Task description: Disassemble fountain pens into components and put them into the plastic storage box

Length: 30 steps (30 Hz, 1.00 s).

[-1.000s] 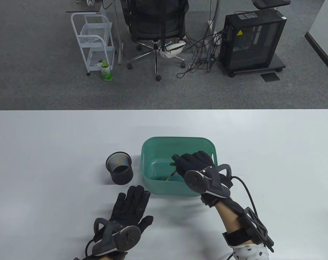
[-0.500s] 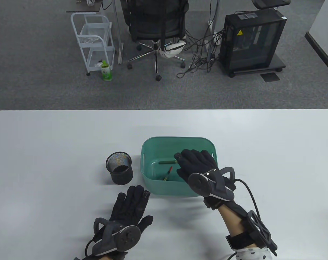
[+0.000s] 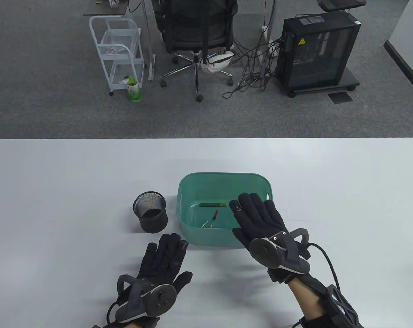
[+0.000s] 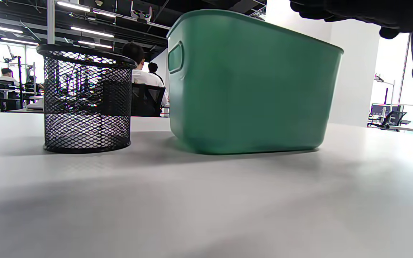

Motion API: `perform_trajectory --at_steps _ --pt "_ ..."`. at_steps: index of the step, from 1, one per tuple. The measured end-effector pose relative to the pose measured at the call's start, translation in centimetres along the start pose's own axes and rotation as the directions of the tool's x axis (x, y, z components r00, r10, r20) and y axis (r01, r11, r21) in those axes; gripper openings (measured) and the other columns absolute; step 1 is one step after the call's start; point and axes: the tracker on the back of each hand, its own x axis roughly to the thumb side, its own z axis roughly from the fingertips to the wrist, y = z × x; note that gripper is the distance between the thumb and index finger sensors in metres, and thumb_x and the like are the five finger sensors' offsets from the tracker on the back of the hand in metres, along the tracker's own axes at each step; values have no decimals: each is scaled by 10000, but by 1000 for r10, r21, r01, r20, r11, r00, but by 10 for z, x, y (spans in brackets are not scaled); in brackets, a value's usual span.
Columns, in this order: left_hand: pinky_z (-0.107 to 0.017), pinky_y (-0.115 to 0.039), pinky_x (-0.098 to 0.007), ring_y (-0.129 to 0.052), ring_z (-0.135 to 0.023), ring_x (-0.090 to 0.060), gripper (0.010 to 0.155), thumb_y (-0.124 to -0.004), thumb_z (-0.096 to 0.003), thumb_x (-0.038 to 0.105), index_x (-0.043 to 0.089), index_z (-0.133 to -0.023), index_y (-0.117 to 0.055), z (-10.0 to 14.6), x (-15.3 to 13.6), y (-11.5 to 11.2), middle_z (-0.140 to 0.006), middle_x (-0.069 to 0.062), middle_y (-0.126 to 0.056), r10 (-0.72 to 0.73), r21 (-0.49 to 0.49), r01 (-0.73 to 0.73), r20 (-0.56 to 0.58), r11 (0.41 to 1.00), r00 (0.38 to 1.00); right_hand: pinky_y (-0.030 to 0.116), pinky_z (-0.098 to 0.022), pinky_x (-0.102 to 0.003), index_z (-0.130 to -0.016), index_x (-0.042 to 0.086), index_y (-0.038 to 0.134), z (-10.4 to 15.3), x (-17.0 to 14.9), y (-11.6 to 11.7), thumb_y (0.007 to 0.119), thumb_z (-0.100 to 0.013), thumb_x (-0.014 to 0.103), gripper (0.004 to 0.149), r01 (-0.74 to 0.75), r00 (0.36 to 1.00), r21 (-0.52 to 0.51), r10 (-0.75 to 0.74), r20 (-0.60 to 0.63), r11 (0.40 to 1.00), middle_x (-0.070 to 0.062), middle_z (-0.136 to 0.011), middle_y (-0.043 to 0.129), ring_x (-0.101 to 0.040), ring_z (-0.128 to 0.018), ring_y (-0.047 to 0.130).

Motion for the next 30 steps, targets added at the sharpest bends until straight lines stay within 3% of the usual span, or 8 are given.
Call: perform_trajectory --at_steps 13,30 --pt "-872 -165 -545 -234 -1228 -388 759 -375 -658 546 126 -1274 -232 0 0 1 -1347 -156 -251 0 2 0 2 1000 1000 323 -853 -482 -1204 260 388 50 4 6 534 -582 525 691 27 1000 34 -27 10 999 -45 -1253 322 -286 -1158 371" --pt "-872 -163 -543 -236 -1229 -383 758 -375 -658 546 130 -1274 -226 -2 1 1 -1348 -149 -257 -12 -11 12 8 1000 1000 312 -851 -478 -1201 252 369 84 6 27 523 -583 517 690 38 999 52 -37 -19 998 -47 -1249 310 -291 -1154 356"
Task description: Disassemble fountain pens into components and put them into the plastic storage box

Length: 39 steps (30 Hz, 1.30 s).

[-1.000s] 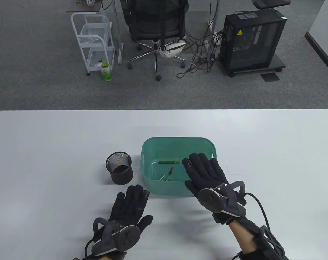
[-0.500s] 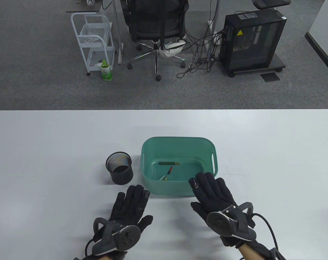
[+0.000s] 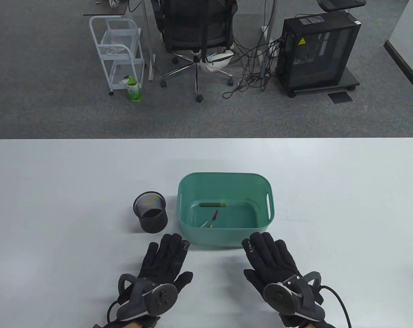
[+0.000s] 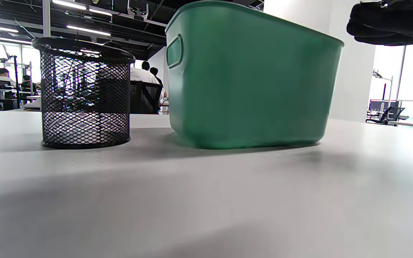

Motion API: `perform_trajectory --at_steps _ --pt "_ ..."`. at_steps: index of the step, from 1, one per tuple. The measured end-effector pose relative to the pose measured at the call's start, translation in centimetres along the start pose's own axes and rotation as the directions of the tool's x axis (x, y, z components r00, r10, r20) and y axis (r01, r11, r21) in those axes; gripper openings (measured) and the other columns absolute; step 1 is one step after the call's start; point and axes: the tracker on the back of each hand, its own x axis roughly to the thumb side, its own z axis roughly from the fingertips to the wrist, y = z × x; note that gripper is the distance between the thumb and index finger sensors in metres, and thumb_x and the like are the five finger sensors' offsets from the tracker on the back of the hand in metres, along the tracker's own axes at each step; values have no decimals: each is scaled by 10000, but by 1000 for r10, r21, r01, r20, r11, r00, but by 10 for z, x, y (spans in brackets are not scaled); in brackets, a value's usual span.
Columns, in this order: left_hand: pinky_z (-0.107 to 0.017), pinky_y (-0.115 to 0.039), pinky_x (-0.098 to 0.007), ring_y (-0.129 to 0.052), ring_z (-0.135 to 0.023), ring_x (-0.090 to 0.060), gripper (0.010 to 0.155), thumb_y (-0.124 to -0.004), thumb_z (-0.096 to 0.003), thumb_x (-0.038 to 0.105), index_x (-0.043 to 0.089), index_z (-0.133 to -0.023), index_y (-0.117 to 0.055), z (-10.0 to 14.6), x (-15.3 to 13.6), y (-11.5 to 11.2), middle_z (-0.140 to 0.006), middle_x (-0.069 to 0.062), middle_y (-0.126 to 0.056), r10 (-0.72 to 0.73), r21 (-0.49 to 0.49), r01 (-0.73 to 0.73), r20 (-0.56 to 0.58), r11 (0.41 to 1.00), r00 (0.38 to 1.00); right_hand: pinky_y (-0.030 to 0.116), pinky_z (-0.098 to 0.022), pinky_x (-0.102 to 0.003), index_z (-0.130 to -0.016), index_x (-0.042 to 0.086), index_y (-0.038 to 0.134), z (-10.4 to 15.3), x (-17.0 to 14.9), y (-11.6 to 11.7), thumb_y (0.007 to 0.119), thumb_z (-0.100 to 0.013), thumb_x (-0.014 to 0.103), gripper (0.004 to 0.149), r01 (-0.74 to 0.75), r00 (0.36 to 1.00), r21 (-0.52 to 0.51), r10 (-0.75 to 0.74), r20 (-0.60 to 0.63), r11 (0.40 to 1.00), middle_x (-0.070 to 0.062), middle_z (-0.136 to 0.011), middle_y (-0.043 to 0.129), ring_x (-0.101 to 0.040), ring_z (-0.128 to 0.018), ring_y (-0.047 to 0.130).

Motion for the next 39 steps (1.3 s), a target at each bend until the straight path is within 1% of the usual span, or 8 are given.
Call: perform_trajectory --at_steps 3,11,19,25,39 --pt "-872 -163 -543 -238 -1228 -384 757 -375 -658 546 134 -1275 -223 0 0 0 -1348 -150 -257 -2 0 2 6 1000 1000 312 -849 -477 -1199 254 366 2 0 5 521 -581 518 690 3 1000 -2 -3 -7 1000 -44 -1248 306 -289 -1152 355" --pt "-872 -164 -543 -238 -1229 -383 757 -373 -658 547 131 -1274 -228 -1 1 0 -1348 -148 -257 -22 -9 22 10 1000 1000 310 -848 -476 -1197 252 362 4 1 9 518 -580 519 691 5 1000 10 -5 4 1000 -45 -1246 302 -291 -1150 352" --pt "-871 -164 -544 -244 -1230 -380 755 -375 -658 548 133 -1273 -233 -3 3 -1 -1349 -148 -263 -22 -3 22 39 1000 999 305 -848 -474 -1197 249 356 4 0 9 517 -579 517 692 23 1000 12 -23 -9 1000 -45 -1245 295 -290 -1149 346" --pt "-872 -165 -543 -243 -1231 -379 758 -373 -658 549 135 -1275 -222 -3 6 -3 -1350 -148 -261 -29 -19 30 56 999 998 301 -847 -474 -1196 250 354 4 -1 9 517 -579 516 691 25 1000 16 -24 -18 1000 -45 -1245 288 -289 -1149 339" --pt "-872 -168 -544 -249 -1230 -378 757 -375 -658 547 132 -1274 -233 -3 7 -4 -1348 -149 -270 -29 -28 31 60 999 998 295 -847 -473 -1195 249 347 4 -2 10 517 -579 517 693 25 999 30 -25 -20 999 -46 -1244 279 -292 -1148 331"
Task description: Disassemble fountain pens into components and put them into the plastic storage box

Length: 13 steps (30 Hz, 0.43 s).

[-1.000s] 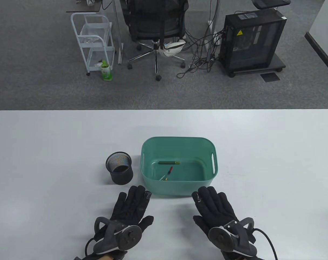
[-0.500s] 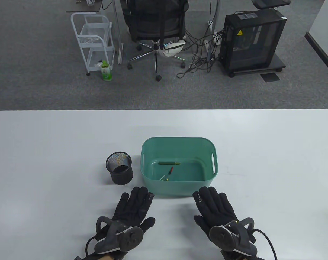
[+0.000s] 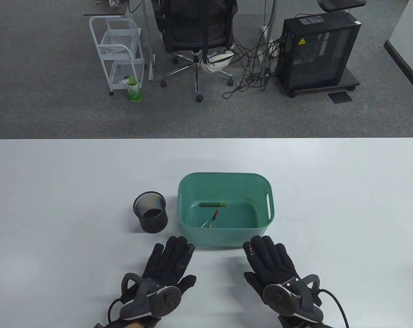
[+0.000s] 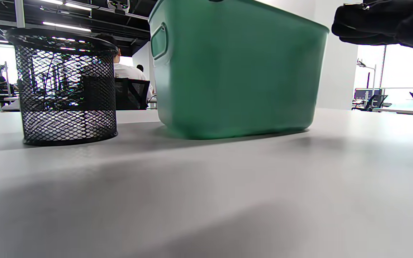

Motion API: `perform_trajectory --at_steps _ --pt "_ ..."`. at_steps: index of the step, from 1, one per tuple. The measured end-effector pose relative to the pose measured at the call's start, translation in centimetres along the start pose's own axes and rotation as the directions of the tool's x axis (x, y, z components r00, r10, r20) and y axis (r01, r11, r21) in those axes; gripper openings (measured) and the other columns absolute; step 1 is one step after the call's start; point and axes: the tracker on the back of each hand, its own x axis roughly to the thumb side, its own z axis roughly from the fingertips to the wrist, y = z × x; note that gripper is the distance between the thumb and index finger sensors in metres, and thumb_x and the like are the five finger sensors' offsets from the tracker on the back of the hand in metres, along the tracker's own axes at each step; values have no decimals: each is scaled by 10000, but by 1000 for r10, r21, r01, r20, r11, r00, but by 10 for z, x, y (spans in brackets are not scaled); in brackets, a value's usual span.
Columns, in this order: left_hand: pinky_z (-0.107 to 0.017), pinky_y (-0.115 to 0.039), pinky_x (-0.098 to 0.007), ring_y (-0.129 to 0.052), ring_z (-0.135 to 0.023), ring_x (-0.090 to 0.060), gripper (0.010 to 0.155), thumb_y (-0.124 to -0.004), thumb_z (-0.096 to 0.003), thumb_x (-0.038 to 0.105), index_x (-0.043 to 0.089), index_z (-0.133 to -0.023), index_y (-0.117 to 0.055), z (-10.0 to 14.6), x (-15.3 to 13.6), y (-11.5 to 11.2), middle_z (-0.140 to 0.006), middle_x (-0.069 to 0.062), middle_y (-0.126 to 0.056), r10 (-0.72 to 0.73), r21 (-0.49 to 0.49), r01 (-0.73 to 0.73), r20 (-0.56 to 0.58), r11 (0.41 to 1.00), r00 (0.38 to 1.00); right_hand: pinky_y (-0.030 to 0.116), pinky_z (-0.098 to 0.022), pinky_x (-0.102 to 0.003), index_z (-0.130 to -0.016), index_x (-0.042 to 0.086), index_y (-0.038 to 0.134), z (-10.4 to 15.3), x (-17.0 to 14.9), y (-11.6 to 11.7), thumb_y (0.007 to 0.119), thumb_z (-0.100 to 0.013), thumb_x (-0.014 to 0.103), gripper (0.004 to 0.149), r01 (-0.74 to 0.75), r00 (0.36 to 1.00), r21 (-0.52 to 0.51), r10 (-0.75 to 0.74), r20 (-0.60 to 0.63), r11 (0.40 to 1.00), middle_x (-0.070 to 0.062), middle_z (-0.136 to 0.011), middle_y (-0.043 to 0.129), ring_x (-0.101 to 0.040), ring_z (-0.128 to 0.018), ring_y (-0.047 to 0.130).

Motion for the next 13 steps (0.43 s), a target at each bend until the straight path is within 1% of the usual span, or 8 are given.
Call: perform_trajectory --at_steps 13 --pt "-872 -166 -543 -248 -1231 -379 756 -377 -657 547 133 -1273 -236 0 -1 -1 -1349 -145 -267 11 -4 -11 -8 1000 1000 292 -847 -473 -1195 247 346 0 0 1 517 -578 517 694 10 1000 7 -10 -3 1000 -45 -1243 279 -293 -1148 328"
